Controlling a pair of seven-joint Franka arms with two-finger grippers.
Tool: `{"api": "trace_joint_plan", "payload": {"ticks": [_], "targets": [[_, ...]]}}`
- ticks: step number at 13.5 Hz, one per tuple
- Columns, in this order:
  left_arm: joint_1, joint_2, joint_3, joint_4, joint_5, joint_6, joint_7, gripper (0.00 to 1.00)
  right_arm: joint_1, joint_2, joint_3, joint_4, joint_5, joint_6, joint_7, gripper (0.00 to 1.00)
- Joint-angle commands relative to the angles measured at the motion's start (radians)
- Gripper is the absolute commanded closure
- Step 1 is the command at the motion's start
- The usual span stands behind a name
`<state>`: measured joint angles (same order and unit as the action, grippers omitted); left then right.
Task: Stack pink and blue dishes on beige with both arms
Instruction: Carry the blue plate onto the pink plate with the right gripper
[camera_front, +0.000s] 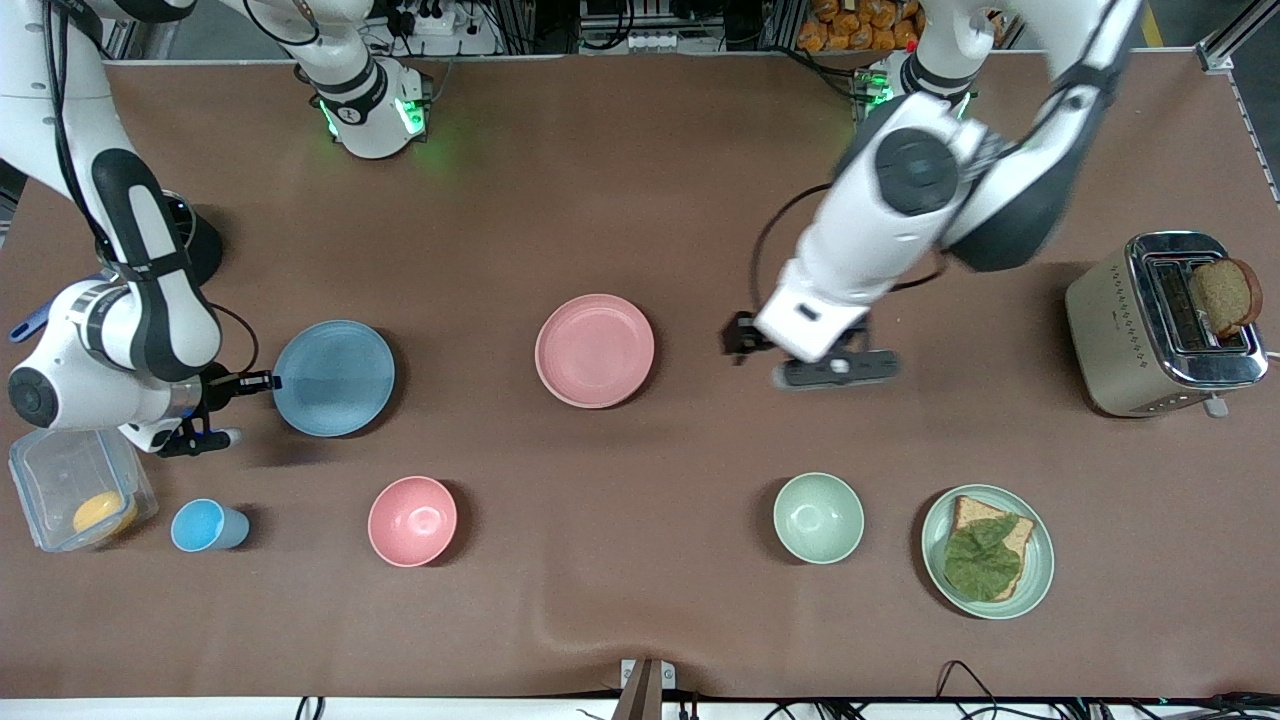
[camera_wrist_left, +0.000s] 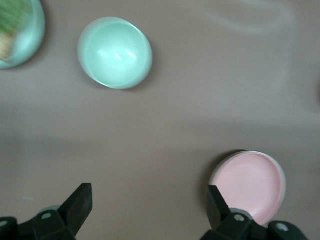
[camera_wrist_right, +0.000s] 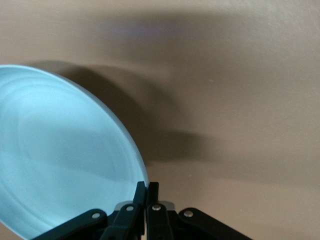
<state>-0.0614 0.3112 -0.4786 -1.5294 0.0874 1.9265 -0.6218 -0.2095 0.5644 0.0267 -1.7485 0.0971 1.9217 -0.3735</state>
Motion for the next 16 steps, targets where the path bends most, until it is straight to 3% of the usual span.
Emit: {"api": "trace_joint_plan", "payload": {"ticks": [1, 4, 6, 7, 11, 13, 16], "targets": [[0.096, -0.13, -0.006, -0.032, 0.003, -0.095, 0.115, 0.0, 0.031, -0.052, 0.039, 0.032, 0.001, -0.094, 0.022, 1.0], [0.138, -0.22, 0.003, -0.025, 0.005, -0.191, 0.128, 0.0, 0.128, -0.093, 0.093, 0.03, 0.003, -0.154, 0.149, 1.0], [0.176, -0.231, 0.006, 0.023, 0.003, -0.25, 0.181, 0.0, 0.212, -0.097, 0.101, 0.027, 0.007, -0.151, 0.195, 1.0], [0.196, -0.242, 0.02, 0.047, 0.002, -0.28, 0.238, 0.0, 0.249, -0.093, 0.098, 0.027, 0.054, -0.147, 0.194, 1.0], [0.128, -0.303, 0.246, 0.052, 0.0, -0.326, 0.462, 0.0, 0.335, -0.089, 0.096, 0.024, 0.142, -0.119, 0.203, 1.0], [0.12, -0.305, 0.299, 0.051, 0.0, -0.328, 0.479, 0.0, 0.36, -0.081, 0.098, 0.023, 0.16, -0.09, 0.229, 1.0], [0.118, -0.305, 0.314, 0.049, 0.0, -0.328, 0.479, 0.0, 0.452, -0.069, 0.096, 0.024, 0.196, -0.008, 0.329, 1.0]]}}
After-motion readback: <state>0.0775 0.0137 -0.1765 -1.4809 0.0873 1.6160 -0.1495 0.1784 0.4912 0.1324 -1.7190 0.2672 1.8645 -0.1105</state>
